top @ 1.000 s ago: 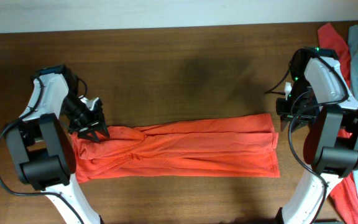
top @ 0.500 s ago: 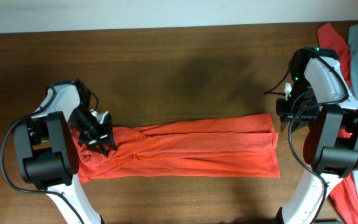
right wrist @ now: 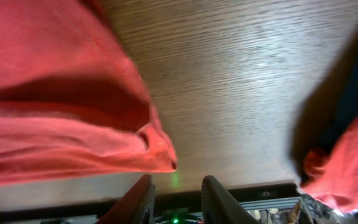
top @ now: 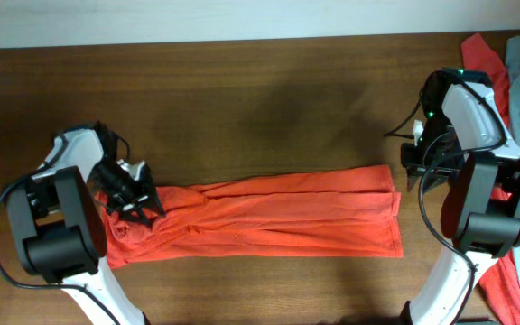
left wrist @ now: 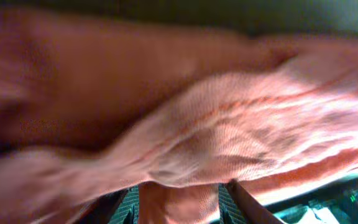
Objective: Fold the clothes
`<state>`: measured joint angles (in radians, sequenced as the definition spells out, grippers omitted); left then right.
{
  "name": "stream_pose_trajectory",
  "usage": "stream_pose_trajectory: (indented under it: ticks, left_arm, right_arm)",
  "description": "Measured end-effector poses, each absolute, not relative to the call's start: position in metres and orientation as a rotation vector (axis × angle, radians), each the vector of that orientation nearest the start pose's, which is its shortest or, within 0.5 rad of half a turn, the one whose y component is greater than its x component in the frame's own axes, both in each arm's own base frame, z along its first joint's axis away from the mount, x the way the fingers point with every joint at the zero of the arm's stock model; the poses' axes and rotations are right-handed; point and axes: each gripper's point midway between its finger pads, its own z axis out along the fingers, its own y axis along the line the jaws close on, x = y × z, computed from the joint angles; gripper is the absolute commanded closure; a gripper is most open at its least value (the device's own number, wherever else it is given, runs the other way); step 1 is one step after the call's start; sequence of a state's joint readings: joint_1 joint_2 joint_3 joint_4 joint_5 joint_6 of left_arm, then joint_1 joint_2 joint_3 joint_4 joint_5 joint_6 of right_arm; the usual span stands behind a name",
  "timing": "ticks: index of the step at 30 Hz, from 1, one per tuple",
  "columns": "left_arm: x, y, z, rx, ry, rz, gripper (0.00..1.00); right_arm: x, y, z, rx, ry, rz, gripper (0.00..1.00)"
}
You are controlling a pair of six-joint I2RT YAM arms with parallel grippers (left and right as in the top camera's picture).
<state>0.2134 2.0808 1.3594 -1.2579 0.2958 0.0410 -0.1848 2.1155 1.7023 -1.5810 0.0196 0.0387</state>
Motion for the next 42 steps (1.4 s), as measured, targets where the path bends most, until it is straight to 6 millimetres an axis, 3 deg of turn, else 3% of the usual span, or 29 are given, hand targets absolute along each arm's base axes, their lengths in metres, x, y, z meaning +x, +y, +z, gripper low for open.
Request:
stream_pose_trajectory:
  ticks: [5,14,21,24,28,42]
  left_arm:
    - [0.304,0.020,0.022,-0.378,3.351,-0.541,0.58]
    - [0.305,0.021,0.025,-0.372,3.342,-0.524,0.58]
    - [0.305,0.021,0.025,-0.372,3.342,-0.523,0.57]
    - [0.305,0.021,0.025,-0.371,3.342,-0.523,0.57]
    - [0.305,0.021,0.025,-0.371,3.342,-0.521,0.57]
    - [0.305,0.022,0.025,-0.371,3.343,-0.518,0.57]
  right_arm:
    - [0.305,-0.049,0.070,0.329,3.513,0.222,0.69]
    - [0.313,-0.029,0.065,0.188,3.431,0.526,0.69]
    - [0.296,-0.020,0.019,0.151,3.422,0.595,0.68]
    - [0.285,-0.015,0.003,0.149,3.426,0.622,0.56]
    - [0.284,-0.010,0.004,0.149,3.362,0.648,0.43]
    - [0.282,-0.007,0.008,0.153,3.354,0.670,0.42]
